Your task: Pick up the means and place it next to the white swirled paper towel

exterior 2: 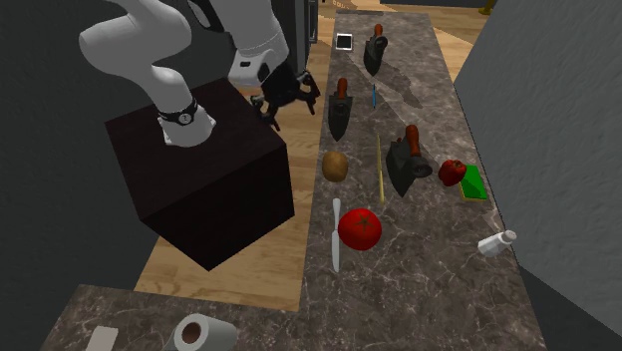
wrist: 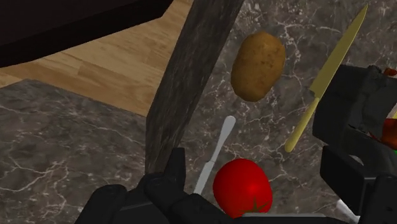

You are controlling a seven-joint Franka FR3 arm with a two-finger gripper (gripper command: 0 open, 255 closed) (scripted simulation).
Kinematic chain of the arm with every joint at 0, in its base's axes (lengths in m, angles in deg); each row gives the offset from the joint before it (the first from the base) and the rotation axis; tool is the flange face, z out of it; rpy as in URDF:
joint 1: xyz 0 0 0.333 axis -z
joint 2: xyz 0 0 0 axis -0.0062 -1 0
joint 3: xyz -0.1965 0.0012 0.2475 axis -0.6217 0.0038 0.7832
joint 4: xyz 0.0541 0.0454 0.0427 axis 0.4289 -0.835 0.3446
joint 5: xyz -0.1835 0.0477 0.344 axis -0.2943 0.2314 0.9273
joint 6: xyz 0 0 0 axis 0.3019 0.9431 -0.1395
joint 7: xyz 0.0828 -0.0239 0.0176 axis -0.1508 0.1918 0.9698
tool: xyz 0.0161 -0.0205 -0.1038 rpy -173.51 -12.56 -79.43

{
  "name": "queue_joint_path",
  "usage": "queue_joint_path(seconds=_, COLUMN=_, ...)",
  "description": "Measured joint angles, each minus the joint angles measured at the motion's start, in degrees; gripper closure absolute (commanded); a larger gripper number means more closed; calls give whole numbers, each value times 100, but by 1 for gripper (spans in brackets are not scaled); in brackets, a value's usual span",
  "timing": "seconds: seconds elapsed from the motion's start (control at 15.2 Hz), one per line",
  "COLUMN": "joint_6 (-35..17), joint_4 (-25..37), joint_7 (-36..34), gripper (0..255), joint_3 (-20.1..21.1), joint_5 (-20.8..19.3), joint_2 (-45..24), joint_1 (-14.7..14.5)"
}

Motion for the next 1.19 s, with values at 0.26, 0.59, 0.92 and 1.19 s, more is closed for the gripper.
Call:
queue_joint_path(seconds=0.26, joint_6=-802, joint_4=256, joint_7=-571, gripper=0, joint_3=415, joint_5=66, joint_2=-960, joint_1=46)
queue_joint_path(seconds=0.59, joint_6=-1694, joint_4=747, joint_7=-1674, gripper=0, joint_3=876, joint_5=-411, joint_2=-2226, joint_1=137)
queue_joint_path(seconds=0.92, joint_6=-2518, joint_4=1379, joint_7=-3184, gripper=0, joint_3=685, joint_5=-1604, joint_2=-3635, joint_1=-201)
queue_joint_path(seconds=1.19, joint_6=-2843, joint_4=2096, joint_7=-4132, gripper=0, joint_3=80, joint_5=-2221, joint_2=-4609, joint_1=-901)
